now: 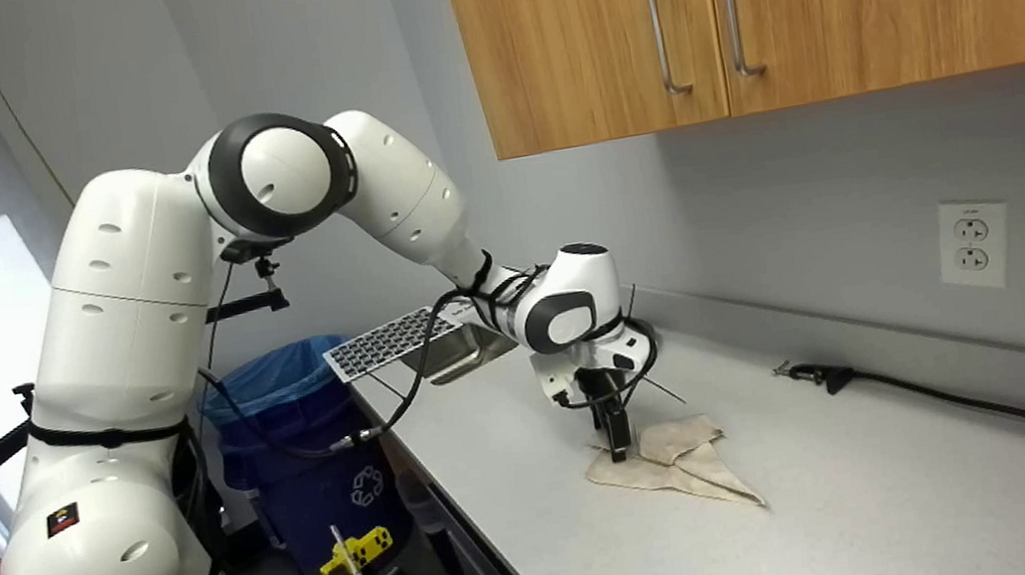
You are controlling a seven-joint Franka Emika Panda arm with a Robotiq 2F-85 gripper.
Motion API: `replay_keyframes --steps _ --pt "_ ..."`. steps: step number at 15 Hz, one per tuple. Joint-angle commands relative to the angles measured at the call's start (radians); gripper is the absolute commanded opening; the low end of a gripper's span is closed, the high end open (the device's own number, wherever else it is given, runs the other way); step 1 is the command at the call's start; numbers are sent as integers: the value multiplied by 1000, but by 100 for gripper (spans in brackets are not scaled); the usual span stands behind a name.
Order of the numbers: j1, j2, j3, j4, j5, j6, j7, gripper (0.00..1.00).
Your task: Spread the kitchen towel
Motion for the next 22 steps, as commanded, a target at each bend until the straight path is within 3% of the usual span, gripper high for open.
replay_keyframes --steps 1,4,5,6,14,16,18,22 --pt "-19 19 25 0 89 52 8 94" --pt "-24 25 36 7 147 72 7 84" --pt "-23 25 38 7 160 80 7 65" --pt "-20 25 36 6 166 86 9 63" --pt "0 23 21 13 152 109 31 2" --pt "3 23 18 17 147 94 39 39" --pt "8 22 13 18 140 92 44 45" --pt "17 17 2 15 122 90 49 76"
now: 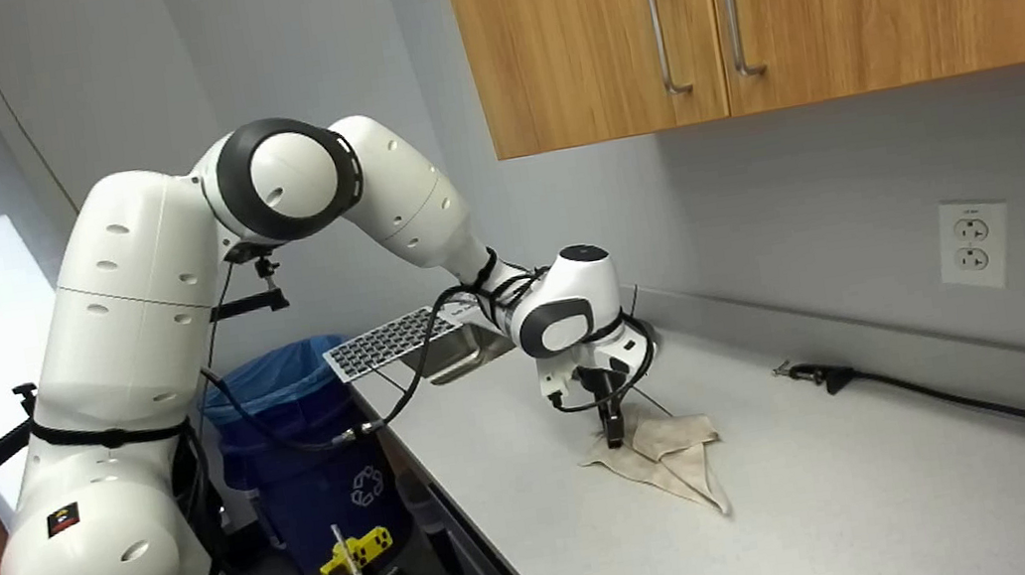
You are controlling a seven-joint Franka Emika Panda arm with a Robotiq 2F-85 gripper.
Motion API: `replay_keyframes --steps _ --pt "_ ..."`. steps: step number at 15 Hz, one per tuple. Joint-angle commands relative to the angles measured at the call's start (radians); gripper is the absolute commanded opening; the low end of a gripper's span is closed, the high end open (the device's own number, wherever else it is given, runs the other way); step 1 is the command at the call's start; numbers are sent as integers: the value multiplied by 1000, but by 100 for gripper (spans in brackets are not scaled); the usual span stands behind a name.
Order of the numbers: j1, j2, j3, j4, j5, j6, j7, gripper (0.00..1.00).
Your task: Spread the kitchen towel
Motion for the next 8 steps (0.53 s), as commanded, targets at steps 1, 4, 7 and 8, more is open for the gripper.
replay_keyframes --steps 1,4,7,8 --pt "15 -1 -15 6 -22 1 23 82" --pt "12 -6 -1 -3 -3 20 27 100" --pt "18 -21 9 -20 10 17 42 100" --pt "23 -26 10 -25 10 16 52 100"
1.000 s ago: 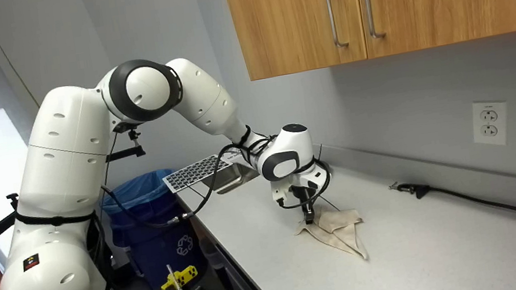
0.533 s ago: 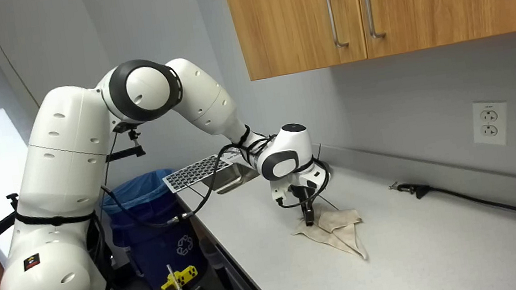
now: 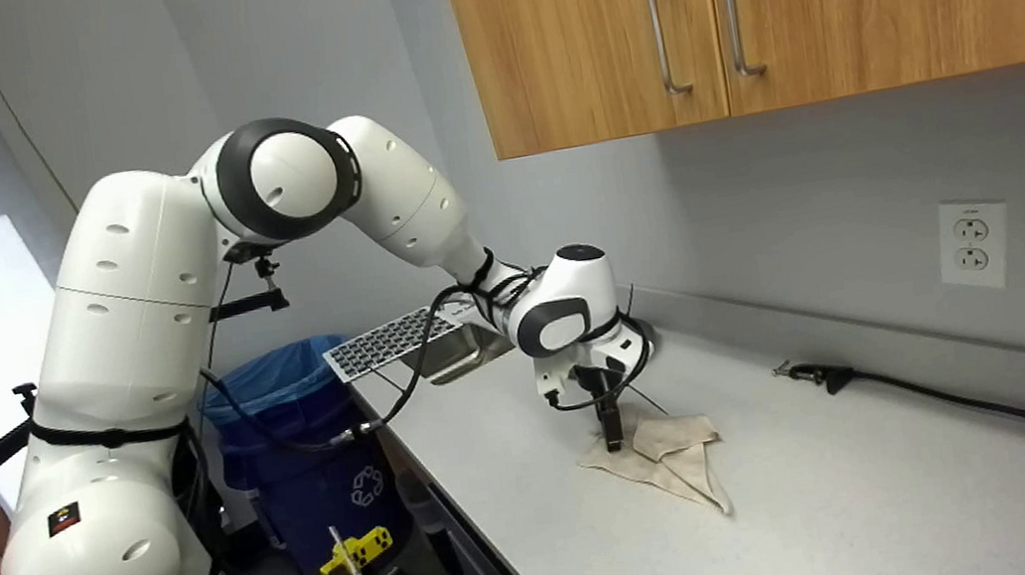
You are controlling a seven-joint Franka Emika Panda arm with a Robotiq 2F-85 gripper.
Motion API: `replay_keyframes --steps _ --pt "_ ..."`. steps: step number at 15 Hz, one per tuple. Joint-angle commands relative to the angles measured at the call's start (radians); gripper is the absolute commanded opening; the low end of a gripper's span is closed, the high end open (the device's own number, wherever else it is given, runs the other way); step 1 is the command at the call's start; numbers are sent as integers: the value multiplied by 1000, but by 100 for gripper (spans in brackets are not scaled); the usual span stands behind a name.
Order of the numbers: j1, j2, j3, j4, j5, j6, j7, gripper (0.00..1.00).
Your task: Spread the kitchen towel
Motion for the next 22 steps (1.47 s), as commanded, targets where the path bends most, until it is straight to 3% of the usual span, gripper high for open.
replay_keyframes --steps 1,14,18,19,20,22 --pt "23 -28 9 -28 15 11 43 100" --pt "71 7 46 6 32 19 123 100" --pt "71 22 56 28 33 26 114 83" --pt "71 25 58 32 33 31 112 83" --pt "76 29 54 36 24 38 113 91" --pt "83 37 47 45 15 46 118 96"
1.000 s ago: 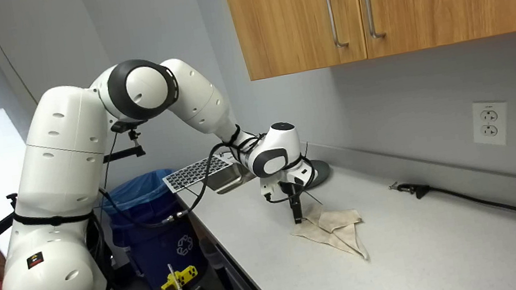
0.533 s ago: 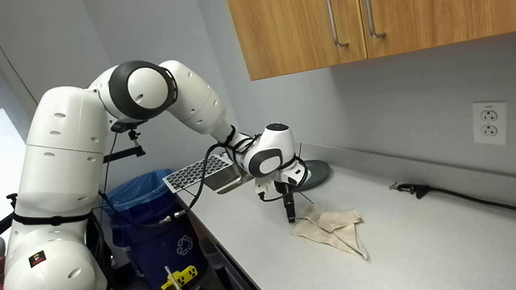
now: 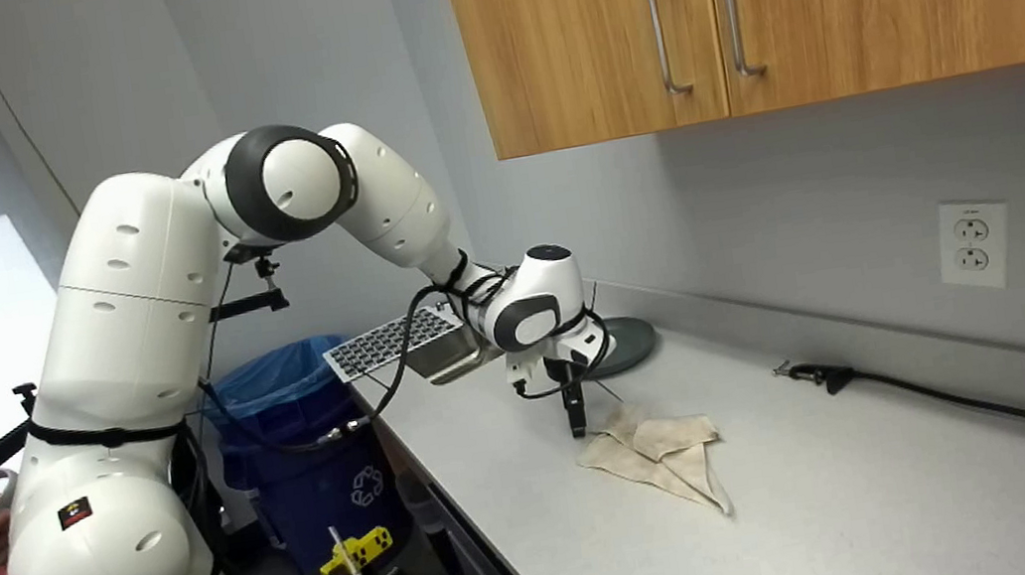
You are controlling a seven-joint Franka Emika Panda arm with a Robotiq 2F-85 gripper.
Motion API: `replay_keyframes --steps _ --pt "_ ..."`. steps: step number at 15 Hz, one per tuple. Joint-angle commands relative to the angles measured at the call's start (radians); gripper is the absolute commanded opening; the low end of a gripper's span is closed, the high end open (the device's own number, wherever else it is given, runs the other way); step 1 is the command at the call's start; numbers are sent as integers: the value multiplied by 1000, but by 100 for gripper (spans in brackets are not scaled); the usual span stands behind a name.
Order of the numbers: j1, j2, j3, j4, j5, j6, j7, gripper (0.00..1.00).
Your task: Spread the kitchen towel
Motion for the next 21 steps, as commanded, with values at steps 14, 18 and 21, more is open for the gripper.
replay_keyframes --steps 14,18,21 --pt "17 73 -51 73 -21 37 2 83" --pt "23 72 -63 76 -33 34 11 49" --pt "24 69 -73 77 -39 31 16 27"
